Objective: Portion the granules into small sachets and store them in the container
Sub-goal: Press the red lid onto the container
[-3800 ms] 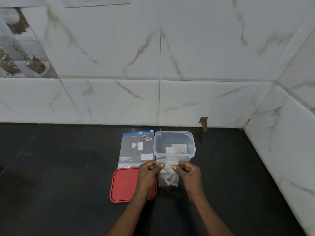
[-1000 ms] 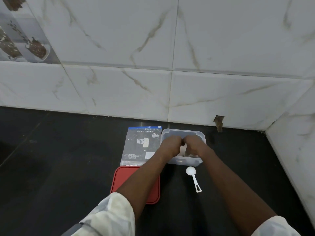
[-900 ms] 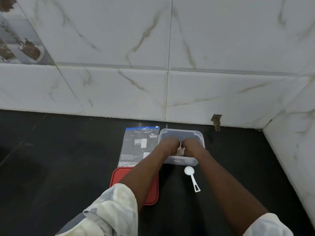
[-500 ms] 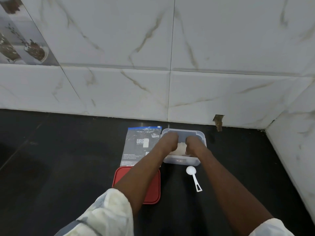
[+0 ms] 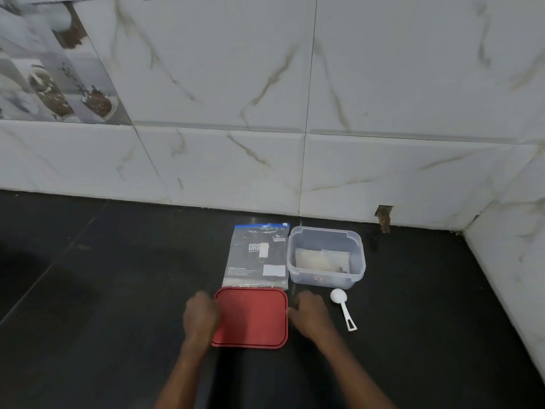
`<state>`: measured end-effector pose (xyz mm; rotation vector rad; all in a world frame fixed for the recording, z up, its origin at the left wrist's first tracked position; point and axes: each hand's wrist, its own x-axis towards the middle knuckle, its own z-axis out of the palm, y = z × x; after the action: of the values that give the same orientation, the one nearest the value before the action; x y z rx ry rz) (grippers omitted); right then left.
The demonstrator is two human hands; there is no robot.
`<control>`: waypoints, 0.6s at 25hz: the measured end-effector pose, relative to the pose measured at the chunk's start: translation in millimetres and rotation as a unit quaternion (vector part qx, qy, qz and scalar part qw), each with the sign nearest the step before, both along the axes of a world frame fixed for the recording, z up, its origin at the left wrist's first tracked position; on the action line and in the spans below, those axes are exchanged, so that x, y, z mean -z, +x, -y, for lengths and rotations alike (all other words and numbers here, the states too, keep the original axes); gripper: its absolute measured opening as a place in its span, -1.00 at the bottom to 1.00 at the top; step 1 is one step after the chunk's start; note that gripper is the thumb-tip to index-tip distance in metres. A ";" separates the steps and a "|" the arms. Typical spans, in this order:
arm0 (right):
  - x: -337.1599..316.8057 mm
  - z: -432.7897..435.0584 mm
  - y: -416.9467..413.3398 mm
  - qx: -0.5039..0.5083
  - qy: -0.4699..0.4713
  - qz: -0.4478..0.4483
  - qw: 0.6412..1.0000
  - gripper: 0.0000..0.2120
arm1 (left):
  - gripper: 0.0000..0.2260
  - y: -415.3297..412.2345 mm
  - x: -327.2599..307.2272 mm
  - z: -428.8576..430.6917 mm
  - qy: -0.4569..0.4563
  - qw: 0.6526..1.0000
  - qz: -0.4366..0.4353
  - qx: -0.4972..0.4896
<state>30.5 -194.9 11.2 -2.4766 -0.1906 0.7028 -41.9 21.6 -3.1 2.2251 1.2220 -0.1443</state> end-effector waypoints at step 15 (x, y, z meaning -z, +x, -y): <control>-109.8 29.9 20.5 0.163 0.214 0.265 0.926 -0.76 | -0.44 35.3 -113.9 28.1 -0.203 0.913 0.350 -0.060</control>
<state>51.0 -224.8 121.0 -2.1397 -0.1097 -0.1521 -6.6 -6.5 110.9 1.6085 0.8212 0.3870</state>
